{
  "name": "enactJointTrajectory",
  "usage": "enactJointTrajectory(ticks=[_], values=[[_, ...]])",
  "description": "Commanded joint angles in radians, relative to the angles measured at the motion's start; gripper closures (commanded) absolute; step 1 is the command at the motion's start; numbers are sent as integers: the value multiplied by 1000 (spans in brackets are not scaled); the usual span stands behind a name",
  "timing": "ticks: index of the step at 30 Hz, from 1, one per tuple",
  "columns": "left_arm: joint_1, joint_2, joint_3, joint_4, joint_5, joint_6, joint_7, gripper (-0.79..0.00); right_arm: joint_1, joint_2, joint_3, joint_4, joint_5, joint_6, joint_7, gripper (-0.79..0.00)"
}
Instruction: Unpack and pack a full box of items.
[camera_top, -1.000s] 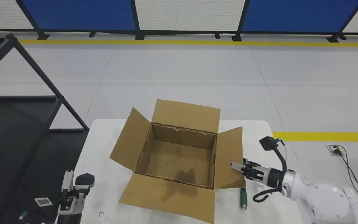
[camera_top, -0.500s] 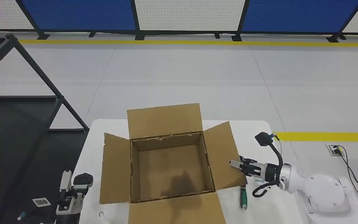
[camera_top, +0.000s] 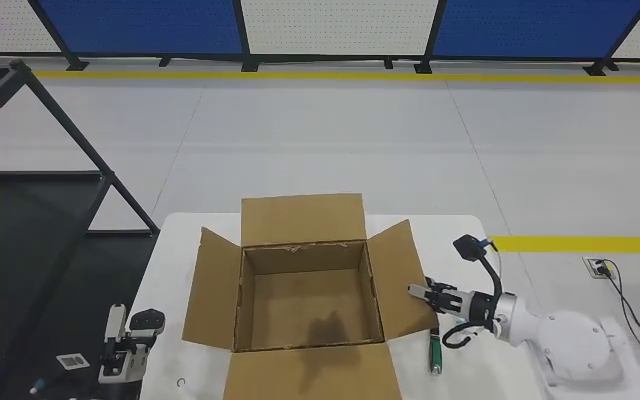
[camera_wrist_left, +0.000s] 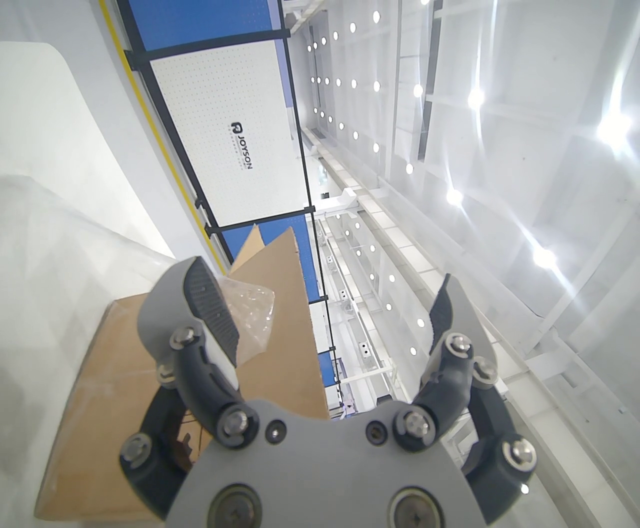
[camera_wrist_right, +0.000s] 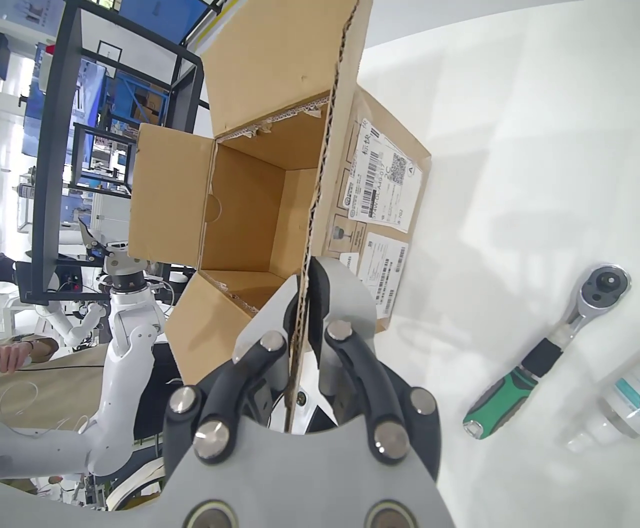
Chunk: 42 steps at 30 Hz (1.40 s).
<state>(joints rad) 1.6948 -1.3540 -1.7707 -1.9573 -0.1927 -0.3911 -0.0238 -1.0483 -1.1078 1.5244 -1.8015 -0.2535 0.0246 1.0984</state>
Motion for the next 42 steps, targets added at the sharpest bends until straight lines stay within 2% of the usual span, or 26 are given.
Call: enactJointTrajectory(ticks=[1, 7, 14, 21, 25, 34, 37, 42], values=[[0, 0, -1, 1, -2, -1, -2, -785, -2, 2, 0, -3, -6, 7, -11, -785], [0, -1, -3, 1, -3, -1, -5, -785, -42, 11, 41, -40, -19, 26, -65, -785], [0, -1, 3, -3, -3, 1, -27, -785, -152, 26, 181, -97, 4, 18, -110, -785], [26, 3, 8, -8, -13, -22, -127, -785, -237, 43, 260, -95, -7, -4, -50, -785], [37, 5, -1, -5, -36, -30, -150, -785, -237, 54, 228, -59, -86, -26, 11, -785], [38, 5, -2, -1, -42, -27, -137, -785, -167, 63, 67, 7, -325, -15, 34, -785], [37, 4, 2, -3, -40, -25, -133, -785, -162, 66, 36, 1, -366, -47, 36, -785], [34, 3, 20, -7, -28, -19, -132, -785, -152, 68, -31, -32, -477, -26, 51, -785]])
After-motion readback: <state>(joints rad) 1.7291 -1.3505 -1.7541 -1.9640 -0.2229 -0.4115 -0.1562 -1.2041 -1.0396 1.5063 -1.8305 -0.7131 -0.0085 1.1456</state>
